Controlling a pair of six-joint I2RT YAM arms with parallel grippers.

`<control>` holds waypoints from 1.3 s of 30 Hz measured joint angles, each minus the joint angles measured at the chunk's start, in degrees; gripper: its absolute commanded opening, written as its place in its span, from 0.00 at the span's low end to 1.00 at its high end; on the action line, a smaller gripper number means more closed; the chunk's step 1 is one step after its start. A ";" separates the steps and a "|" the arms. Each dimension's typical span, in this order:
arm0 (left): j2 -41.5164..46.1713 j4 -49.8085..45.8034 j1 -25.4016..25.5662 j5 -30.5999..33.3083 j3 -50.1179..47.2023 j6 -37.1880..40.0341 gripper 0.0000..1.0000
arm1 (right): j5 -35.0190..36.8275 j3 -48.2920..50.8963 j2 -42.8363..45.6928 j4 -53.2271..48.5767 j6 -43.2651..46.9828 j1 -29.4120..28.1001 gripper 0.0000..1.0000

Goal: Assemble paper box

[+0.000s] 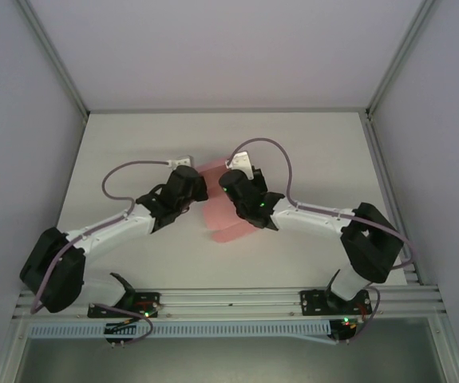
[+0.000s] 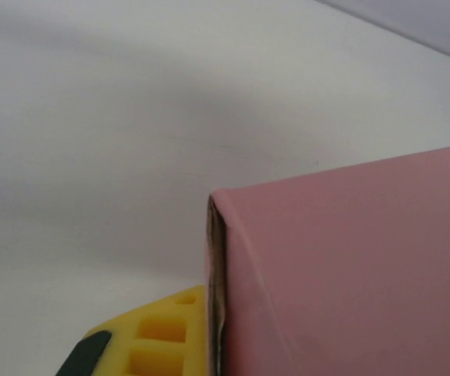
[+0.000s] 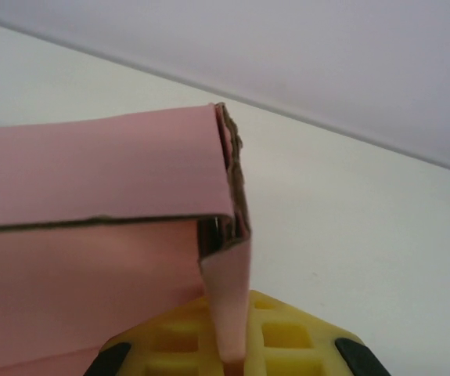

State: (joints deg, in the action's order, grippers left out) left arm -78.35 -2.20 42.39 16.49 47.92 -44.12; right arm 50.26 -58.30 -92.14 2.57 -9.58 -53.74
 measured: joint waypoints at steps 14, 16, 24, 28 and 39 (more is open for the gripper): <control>-3.96 -3.98 -0.20 -4.81 3.19 -5.27 0.00 | -4.50 5.11 1.11 8.04 2.51 2.95 0.30; -4.04 -4.17 -0.42 -5.81 2.73 -4.79 0.00 | -10.84 7.78 2.95 10.60 3.87 4.83 0.43; -4.07 -4.31 -0.68 -7.32 2.73 -1.79 0.00 | -29.55 13.09 12.17 12.92 5.01 7.39 0.95; -4.07 -4.31 -0.68 -7.61 2.73 0.02 0.00 | -36.00 15.15 20.79 12.00 4.48 7.30 1.00; -6.45 -12.24 -1.14 -11.26 10.12 20.00 0.00 | -32.09 16.50 39.89 -5.42 -8.98 13.51 1.00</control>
State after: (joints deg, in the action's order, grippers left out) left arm -84.79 -14.44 41.25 5.23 58.04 -24.12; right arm 18.17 -41.80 -52.25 -2.85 -18.57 -40.23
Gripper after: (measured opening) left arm 0.083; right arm 0.997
